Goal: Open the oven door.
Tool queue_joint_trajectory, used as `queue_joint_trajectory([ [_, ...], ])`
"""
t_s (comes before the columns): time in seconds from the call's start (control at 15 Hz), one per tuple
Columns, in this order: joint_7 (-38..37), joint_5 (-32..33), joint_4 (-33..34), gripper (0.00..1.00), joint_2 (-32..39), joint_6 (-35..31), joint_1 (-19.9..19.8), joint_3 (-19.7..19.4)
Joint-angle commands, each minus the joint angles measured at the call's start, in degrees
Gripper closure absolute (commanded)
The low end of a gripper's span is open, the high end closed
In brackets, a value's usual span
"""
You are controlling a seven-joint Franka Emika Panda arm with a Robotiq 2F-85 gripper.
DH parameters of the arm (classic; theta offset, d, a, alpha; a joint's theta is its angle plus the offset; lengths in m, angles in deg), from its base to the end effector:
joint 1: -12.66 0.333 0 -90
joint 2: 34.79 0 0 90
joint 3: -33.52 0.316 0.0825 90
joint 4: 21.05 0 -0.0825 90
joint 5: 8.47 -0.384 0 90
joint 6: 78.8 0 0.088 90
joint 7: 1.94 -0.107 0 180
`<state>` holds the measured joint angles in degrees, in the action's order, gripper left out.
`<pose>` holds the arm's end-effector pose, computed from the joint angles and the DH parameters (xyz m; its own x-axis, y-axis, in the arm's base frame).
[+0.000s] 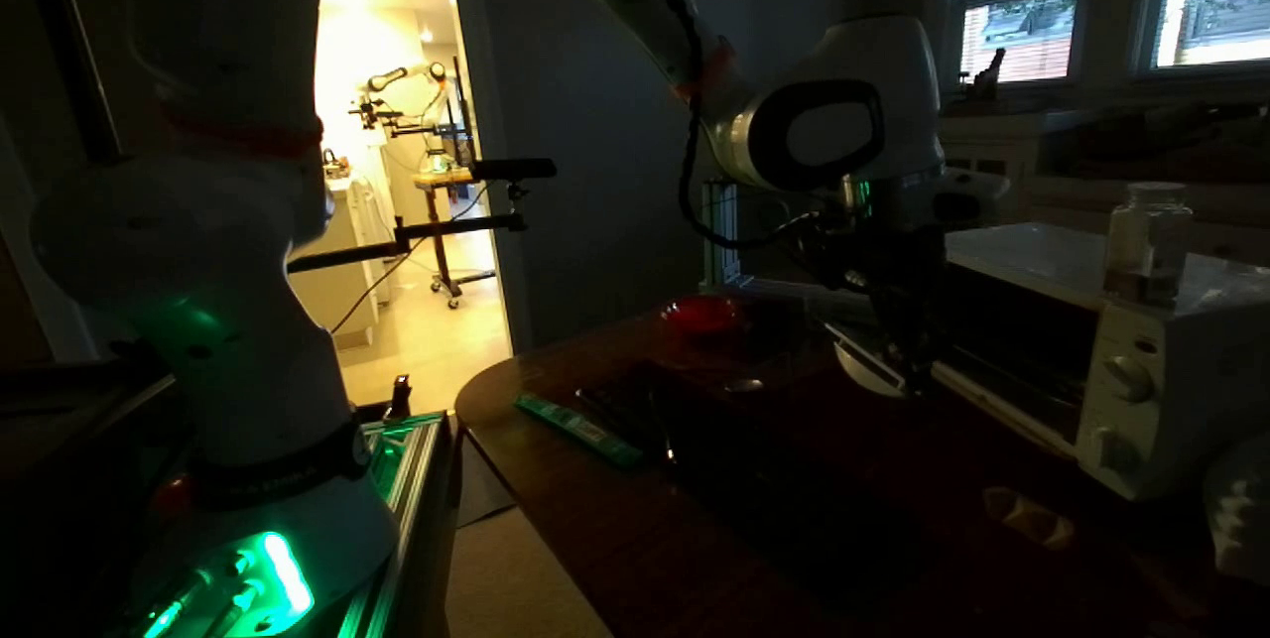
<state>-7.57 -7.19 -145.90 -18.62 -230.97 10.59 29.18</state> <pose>0.5765 -0.0635 0.2794 0.9639 -0.1801 0.1960 -0.1868 -0.9823 0.0160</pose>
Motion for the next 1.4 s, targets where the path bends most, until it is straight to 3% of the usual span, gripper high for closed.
queue_joint_trajectory([
  [0.0,0.3,-1.9,-0.6,1.00,0.1,1.6,-0.7,0.4],
  [0.67,-1.3,-1.7,-1.7,1.00,-0.5,1.5,0.0,0.0],
  [0.73,-3.5,-0.2,-2.1,0.74,-1.4,1.8,1.1,-0.9],
  [0.87,-5.4,0.8,-3.2,0.68,-3.7,2.7,2.0,-1.0],
  [1.33,-11.5,2.6,-7.7,0.15,-14.5,7.9,4.1,1.1],
])
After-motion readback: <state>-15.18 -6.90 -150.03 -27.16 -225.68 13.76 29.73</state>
